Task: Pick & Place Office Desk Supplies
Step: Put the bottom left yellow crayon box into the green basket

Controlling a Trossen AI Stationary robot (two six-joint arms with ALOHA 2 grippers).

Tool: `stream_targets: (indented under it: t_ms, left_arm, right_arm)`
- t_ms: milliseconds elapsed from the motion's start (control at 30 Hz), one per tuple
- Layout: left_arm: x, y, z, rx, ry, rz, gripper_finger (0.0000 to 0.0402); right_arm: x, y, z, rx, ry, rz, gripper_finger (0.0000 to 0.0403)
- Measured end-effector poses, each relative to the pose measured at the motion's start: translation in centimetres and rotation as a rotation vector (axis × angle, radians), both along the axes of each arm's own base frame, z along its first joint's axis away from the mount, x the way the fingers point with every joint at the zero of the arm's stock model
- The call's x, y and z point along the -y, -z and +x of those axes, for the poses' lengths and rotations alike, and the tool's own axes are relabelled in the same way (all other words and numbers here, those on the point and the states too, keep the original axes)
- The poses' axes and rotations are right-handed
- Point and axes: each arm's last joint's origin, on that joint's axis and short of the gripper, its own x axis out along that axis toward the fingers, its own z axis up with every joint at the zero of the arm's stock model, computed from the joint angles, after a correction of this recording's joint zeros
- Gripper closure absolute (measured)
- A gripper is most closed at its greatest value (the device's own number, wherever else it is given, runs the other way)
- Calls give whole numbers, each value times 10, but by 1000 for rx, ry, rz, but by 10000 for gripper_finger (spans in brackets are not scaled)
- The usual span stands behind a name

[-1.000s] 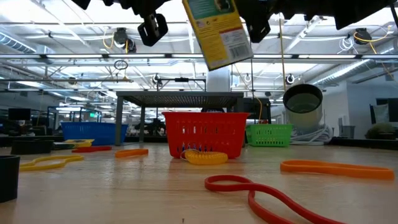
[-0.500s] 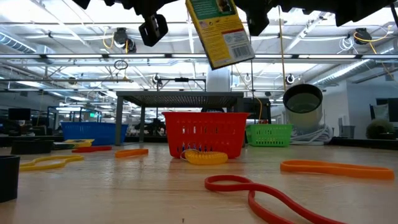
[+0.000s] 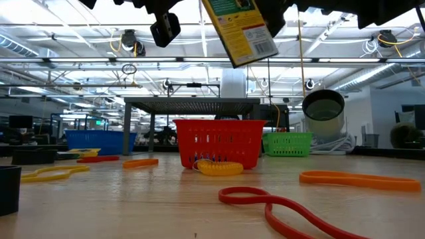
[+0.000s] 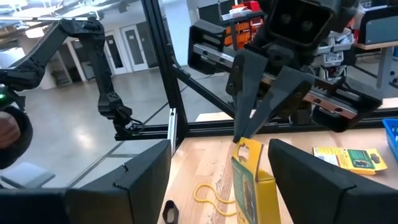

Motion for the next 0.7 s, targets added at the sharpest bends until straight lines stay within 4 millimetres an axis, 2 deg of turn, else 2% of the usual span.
stream_targets:
  t_ms: [167,300,500,667,700]
  left_arm:
    - [0,-1,0,13,0,-3,401]
    - [0,-2,0,17,0,-3,401]
    - [0,-2,0,17,2,-1,401]
    - [0,-1,0,18,6,2,401]
    - [0,-1,0,18,7,2,401]
  right_arm:
    - [0,0,0,-3,10,7,150]
    - [1,2,0,-26,30,1,181]
    - [1,2,0,-20,31,-9,271]
    - [0,2,0,-7,49,-32,374]
    - [-1,2,0,-4,58,-49,385]
